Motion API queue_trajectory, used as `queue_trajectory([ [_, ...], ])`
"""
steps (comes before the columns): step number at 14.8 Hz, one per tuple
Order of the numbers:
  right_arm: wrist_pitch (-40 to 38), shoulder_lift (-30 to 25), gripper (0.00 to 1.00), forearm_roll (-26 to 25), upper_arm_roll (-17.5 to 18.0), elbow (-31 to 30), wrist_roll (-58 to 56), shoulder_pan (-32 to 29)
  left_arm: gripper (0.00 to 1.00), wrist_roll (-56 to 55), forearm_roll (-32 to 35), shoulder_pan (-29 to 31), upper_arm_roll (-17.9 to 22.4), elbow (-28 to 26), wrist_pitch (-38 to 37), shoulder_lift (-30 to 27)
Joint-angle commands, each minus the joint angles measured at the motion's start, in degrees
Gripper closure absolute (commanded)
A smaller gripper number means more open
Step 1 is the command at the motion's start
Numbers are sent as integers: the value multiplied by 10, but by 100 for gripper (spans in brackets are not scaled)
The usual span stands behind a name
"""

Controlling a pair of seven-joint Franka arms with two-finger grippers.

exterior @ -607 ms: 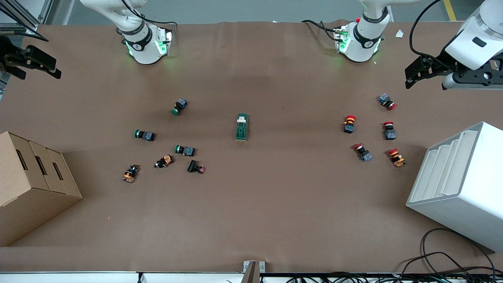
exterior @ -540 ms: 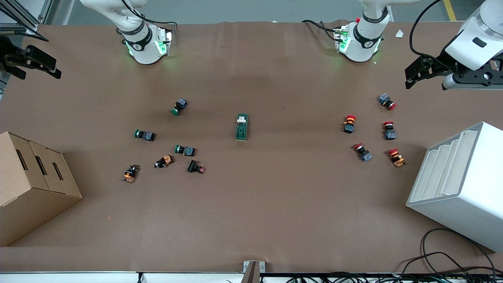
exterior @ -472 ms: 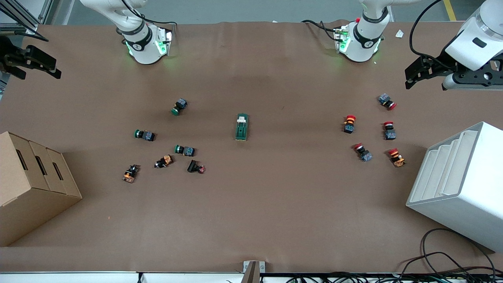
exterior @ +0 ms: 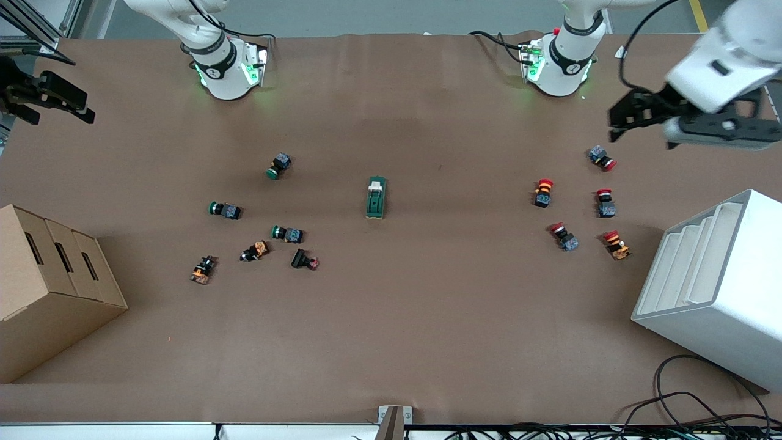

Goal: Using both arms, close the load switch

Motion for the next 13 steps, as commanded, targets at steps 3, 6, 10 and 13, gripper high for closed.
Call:
queue_trajectory([
  [3, 12, -13, 0, -22, 8, -13, 1, 2, 0, -199, -1, -99, -19, 45, -11, 49],
  [6, 12, -13, 0, -21, 7, -12, 2, 2, 0, -288, 3, -184, -20, 35, 47, 77],
  [10, 12, -13, 0, -13, 5, -13, 4, 2, 0, -454, 72, -276, -22, 37, 75, 120],
  [13, 12, -13, 0, -2, 5, -13, 4, 1, 0, -549, 83, -330, -20, 35, 99, 150],
])
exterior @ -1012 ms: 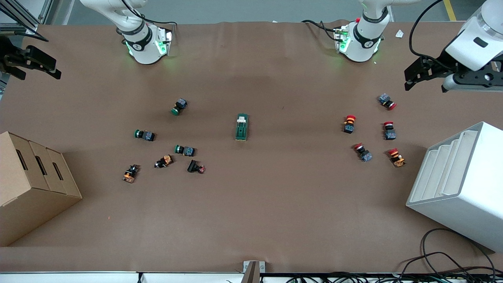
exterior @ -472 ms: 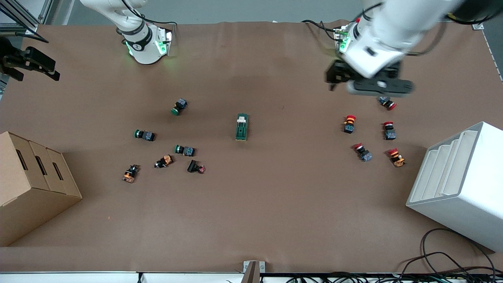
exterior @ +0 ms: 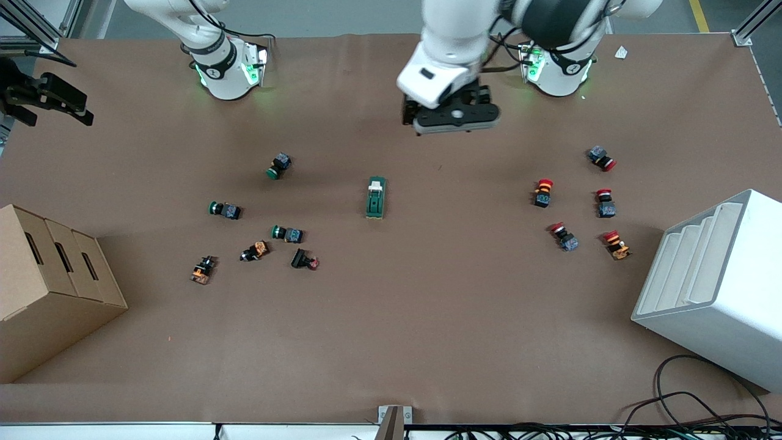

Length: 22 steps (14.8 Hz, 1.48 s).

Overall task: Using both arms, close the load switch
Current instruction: 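Move the left gripper over the green load switch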

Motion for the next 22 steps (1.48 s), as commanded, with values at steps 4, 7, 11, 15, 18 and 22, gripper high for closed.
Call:
queue_trajectory([
  [4, 5, -13, 0, 7, -1, -13, 4, 0, 0, -229, 120, -114, 4, -37, 74, 61],
  [7, 3, -13, 0, 7, -1, -13, 4, 0, 0, -369, 204, -167, 2, -69, 122, 99],
  [11, 1, -13, 0, 9, -1, -13, 5, 0, 0, -481, 305, -226, 1, -89, 139, 153],
  [15, 1, -13, 0, 9, -1, -13, 5, 0, 0, -621, 403, -258, 1, -149, 190, 174],
  [18, 1, -13, 0, 9, -1, -12, 5, 1, 2, -727, 533, -273, 0, -197, 230, 198],
  [22, -3, -13, 0, 9, 0, -6, 5, 1, 4, -796, 679, -275, 0, -202, 230, 253],
])
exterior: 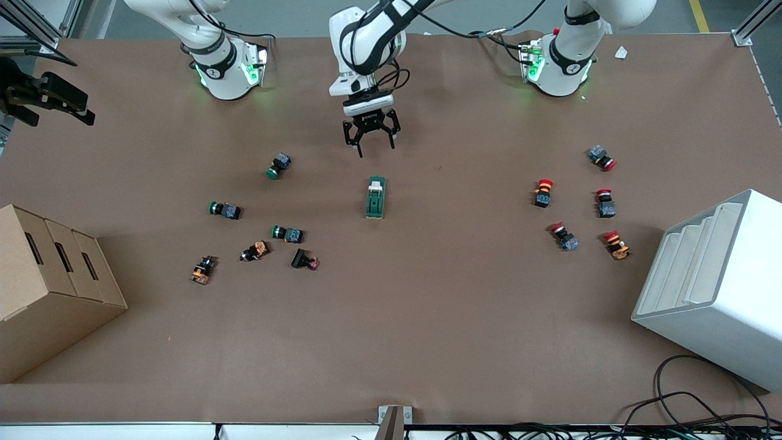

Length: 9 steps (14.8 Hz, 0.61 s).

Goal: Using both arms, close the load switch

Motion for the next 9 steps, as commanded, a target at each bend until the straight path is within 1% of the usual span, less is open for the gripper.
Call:
queue_trajectory([
  [1, -2, -11, 0, 5, 0, -1, 4, 1, 4, -34, 102, 0, 2, -8, 6, 32],
  [4, -2, -8, 0, 4, -1, 11, 3, -2, 4, -78, 192, 0, 2, -40, 4, 43],
  [7, 1, 1, 0, 2, 0, 14, 5, -1, 4, -100, 226, 2, 6, -41, 4, 48],
  [8, 2, 4, 0, 2, 0, 15, 3, -1, 4, -108, 267, 6, 7, -41, 4, 57],
  [9, 5, 6, 0, 3, 0, 15, 4, -1, 4, -137, 294, 8, 7, -38, 4, 63],
])
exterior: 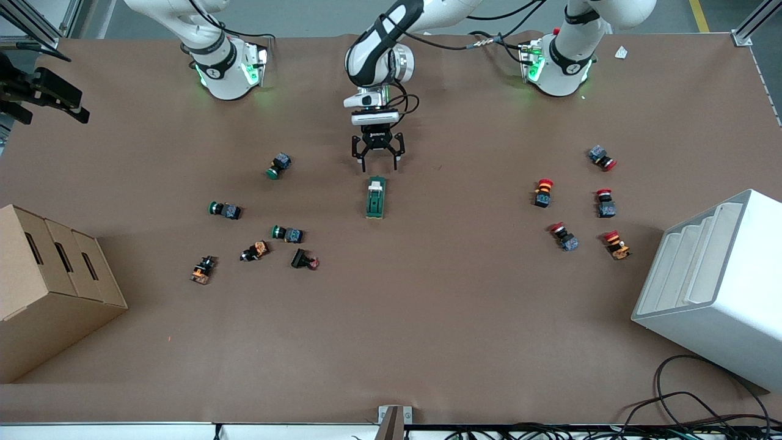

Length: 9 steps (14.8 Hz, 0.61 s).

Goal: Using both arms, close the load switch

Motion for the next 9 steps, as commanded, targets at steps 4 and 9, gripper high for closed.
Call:
queue_trajectory([
  [4, 12, 57, 0, -3, -2, 2, 2, -5, 3, -57, 77, 6, 5, -2, 4, 19],
  [9, 18, 84, 0, 26, 1, -22, 77, 6, 1, -71, 134, 6, 6, -2, -12, 50],
])
